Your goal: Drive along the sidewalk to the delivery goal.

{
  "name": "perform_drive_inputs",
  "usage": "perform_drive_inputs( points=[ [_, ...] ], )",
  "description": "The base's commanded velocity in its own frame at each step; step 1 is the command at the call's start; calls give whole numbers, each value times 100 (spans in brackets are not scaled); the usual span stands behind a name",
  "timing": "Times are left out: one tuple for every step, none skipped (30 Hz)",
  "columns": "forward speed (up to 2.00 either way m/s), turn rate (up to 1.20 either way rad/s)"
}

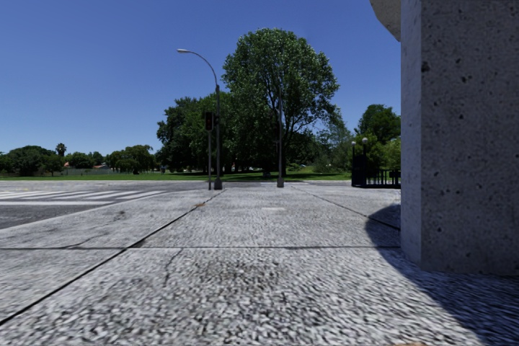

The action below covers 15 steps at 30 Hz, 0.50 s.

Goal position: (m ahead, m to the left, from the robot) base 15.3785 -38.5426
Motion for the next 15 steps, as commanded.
perform_drive_inputs(
  points=[
    [194,0],
    [194,0],
    [194,0],
    [194,0],
    [194,0],
    [194,0],
    [194,0],
    [194,0],
    [194,0],
    [194,0],
    [194,0],
    [194,0],
    [194,0],
    [194,0],
    [194,0]
  ],
)
